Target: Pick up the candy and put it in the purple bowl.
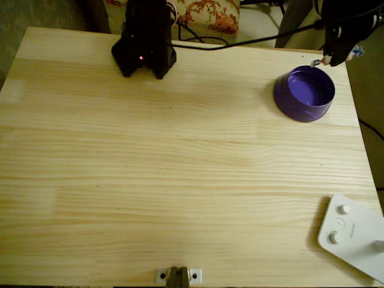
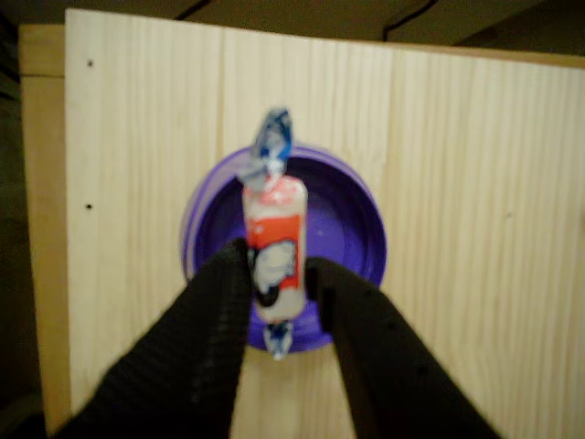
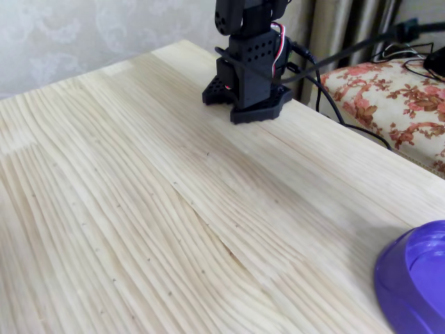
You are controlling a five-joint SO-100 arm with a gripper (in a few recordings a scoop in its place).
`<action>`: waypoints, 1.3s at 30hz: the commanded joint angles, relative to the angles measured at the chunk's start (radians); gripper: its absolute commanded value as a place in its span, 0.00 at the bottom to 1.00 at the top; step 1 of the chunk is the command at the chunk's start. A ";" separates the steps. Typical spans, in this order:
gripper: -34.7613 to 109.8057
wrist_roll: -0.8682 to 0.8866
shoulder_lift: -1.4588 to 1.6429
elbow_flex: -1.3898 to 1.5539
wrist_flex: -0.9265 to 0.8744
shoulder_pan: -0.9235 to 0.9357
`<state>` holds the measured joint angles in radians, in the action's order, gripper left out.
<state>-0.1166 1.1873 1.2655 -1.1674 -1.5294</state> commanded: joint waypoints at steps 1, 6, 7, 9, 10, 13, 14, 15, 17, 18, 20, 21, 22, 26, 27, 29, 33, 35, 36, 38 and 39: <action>0.29 -0.018 0.051 -0.061 -0.006 0.020; 0.31 -0.021 0.057 -0.032 -0.006 0.038; 0.31 -0.021 0.057 -0.026 -0.006 0.040; 0.32 -0.021 0.063 -0.009 -0.006 0.040; 0.33 -0.020 0.067 0.000 -0.006 0.040; 0.33 -0.014 0.083 0.021 -0.006 0.037; 0.34 -0.008 0.087 0.026 -0.006 0.037; 0.35 -0.005 0.092 0.031 -0.006 0.037; 0.36 -0.003 0.097 0.038 -0.006 0.035; 0.37 -0.003 0.098 0.044 -0.006 0.035; 0.40 -0.005 0.104 0.058 -0.006 0.035; 0.41 -0.006 0.110 0.064 -0.006 0.035; 0.42 -0.006 0.115 0.071 -0.006 0.035; 0.43 -0.002 0.133 0.080 -0.006 0.034; 0.43 0.000 0.138 0.080 -0.006 0.034; 0.43 0.000 0.152 0.077 -0.006 0.034; 0.42 0.000 0.192 0.077 -0.014 0.044; 0.40 -0.002 0.216 0.077 -0.021 0.054; 0.39 -0.003 0.232 0.080 -0.021 0.060; 0.37 -0.005 0.268 0.092 -0.021 0.074; 0.35 -0.006 0.288 0.100 -0.021 0.083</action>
<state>-0.1074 1.2809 1.3591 -1.1827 -1.4634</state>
